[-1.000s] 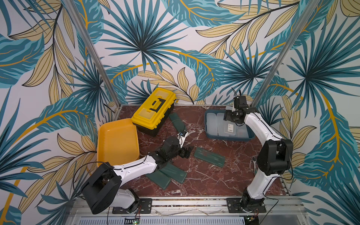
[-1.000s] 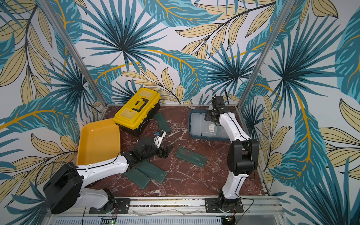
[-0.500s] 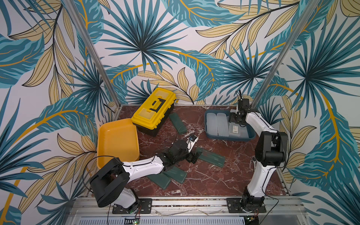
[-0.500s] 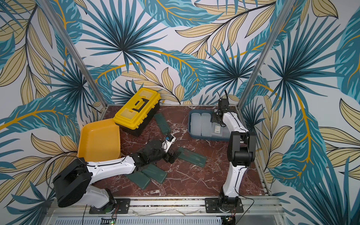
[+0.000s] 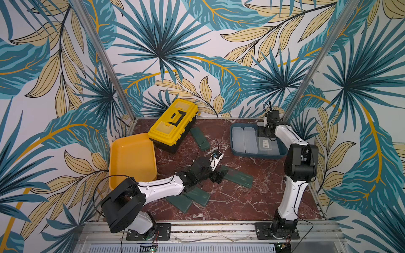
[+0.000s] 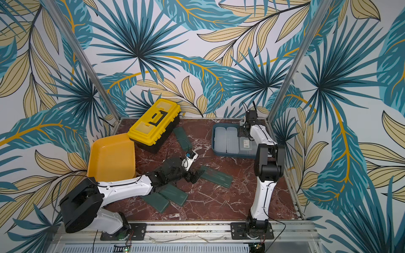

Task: Place the pencil cases by color into the storage box
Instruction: Place the pencil case at the storage box.

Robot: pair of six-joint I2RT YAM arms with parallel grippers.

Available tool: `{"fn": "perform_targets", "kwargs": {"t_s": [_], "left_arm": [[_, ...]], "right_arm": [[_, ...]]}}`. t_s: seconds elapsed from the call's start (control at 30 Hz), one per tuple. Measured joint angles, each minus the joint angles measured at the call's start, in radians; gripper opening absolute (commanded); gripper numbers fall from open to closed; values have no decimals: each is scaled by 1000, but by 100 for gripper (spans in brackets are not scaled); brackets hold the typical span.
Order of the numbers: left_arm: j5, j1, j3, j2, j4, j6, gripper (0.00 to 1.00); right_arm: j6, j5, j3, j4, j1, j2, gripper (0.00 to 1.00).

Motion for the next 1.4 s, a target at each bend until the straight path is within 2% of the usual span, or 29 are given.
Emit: {"fn": "perform_targets", "kwargs": {"t_s": [0.7, 1.03, 1.4], "left_arm": [[11, -4, -2, -7, 14, 0, 92], [9, -4, -9, -53, 16, 0, 92], [-16, -4, -20, -111, 17, 0, 92]], "right_arm": [[-27, -130, 21, 2, -18, 56, 76], [2, -150, 23, -10, -23, 53, 94], [100, -174, 55, -80, -21, -53, 96]]}}
